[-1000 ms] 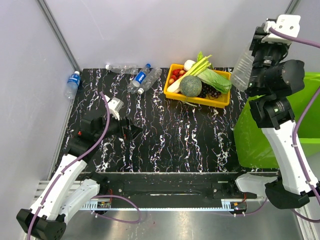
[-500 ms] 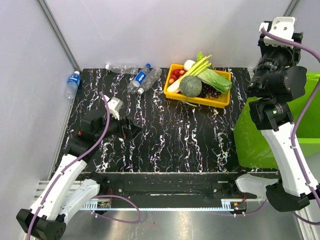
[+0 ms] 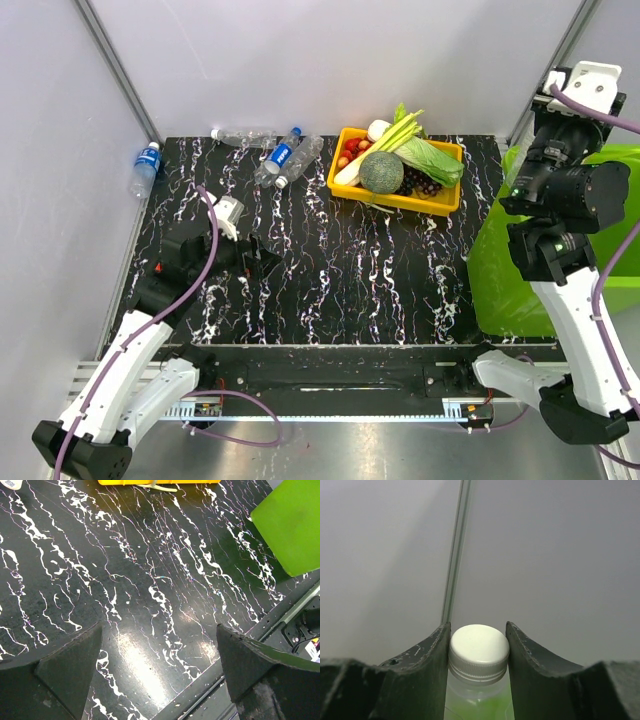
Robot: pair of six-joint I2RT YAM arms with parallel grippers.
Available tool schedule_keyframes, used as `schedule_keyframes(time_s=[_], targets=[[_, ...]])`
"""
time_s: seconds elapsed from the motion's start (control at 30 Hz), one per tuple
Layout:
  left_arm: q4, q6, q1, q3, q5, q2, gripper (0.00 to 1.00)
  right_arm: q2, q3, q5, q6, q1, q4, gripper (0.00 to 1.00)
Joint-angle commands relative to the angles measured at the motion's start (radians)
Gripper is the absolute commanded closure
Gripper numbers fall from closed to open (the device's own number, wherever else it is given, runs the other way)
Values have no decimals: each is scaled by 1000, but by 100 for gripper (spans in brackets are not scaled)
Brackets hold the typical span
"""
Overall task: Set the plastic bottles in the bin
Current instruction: Place the plastic bottle in the trash bin.
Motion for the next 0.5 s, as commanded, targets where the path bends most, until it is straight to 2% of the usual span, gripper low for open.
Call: schedule_keyframes(time_s=[0.0,0.17,0.27,0.33,0.4,0.47], targets=[[19,1,3,24,-24,-1,1,12,-56,105,221,-7,-365,75],[22,2,3,27,-22,-2,1,12,-50,103,272,-7,-387,70],[30,-1,3,21,-25,-7,1,15,2,54,368,-7,-480,66],[30,-1,3,21,-30,-8,1,13,29,1,443,-7,-549,57],[30,-1,3,22,-33,-4,1,12,40,-29,484,-8,-597,41],[31,-2,5,22,-30,-2,1,10,45,-29,497,-7,-622,30]])
